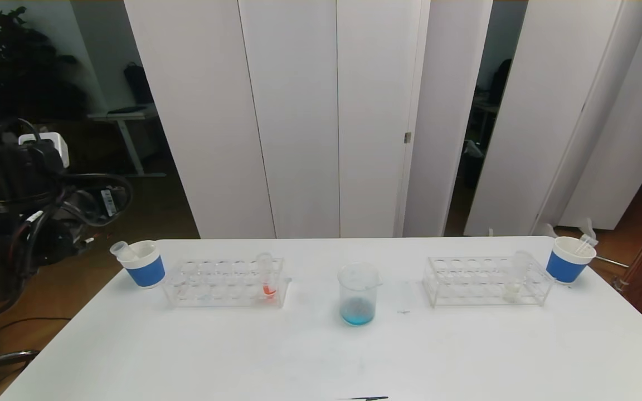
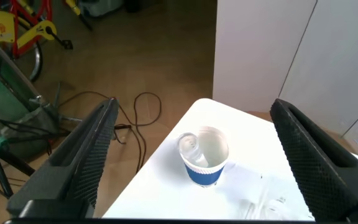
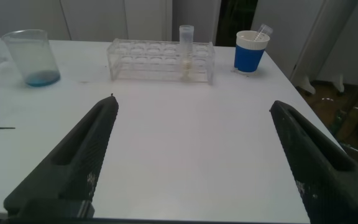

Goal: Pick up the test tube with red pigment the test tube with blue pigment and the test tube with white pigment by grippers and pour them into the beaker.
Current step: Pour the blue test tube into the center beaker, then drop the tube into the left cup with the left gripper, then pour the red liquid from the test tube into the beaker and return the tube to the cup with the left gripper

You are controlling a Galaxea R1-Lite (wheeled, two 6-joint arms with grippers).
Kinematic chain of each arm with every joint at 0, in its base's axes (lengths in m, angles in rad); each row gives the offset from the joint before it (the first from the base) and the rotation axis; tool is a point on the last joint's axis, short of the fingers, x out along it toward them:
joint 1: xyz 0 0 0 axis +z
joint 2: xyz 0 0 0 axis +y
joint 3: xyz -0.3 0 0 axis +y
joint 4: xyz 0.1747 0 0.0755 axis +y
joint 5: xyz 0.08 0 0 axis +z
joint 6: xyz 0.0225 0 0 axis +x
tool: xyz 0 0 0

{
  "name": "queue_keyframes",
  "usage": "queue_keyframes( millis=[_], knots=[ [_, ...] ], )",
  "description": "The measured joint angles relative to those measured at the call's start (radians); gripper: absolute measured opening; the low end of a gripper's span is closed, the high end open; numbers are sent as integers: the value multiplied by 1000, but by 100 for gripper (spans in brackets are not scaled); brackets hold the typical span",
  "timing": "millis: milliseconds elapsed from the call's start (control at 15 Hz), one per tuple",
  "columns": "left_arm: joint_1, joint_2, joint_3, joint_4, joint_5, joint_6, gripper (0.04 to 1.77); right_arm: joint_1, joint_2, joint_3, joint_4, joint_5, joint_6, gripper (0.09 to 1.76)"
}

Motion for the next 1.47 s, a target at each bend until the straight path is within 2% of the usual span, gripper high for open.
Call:
queue_keyframes(
  millis=[333, 533, 667, 867, 1067, 1333, 1467],
  knots=[
    [-4, -365, 110, 212, -118, 21, 175, 0, 0, 0, 0, 0, 0, 175],
    [-13, -611, 166, 404, -229, 33, 175, 0, 0, 0, 0, 0, 0, 175],
    [-16, -778, 201, 525, -274, 36, 175, 0, 0, 0, 0, 0, 0, 175],
    [-24, -1007, 257, 673, -298, 37, 175, 0, 0, 0, 0, 0, 0, 175],
    [-70, -1203, 327, 772, -304, 37, 175, 0, 0, 0, 0, 0, 0, 175],
    [-120, -1439, 499, 803, -311, 43, 175, 0, 0, 0, 0, 0, 0, 175],
    [-123, -1537, 596, 803, -341, 62, 175, 0, 0, 0, 0, 0, 0, 175]
  ],
)
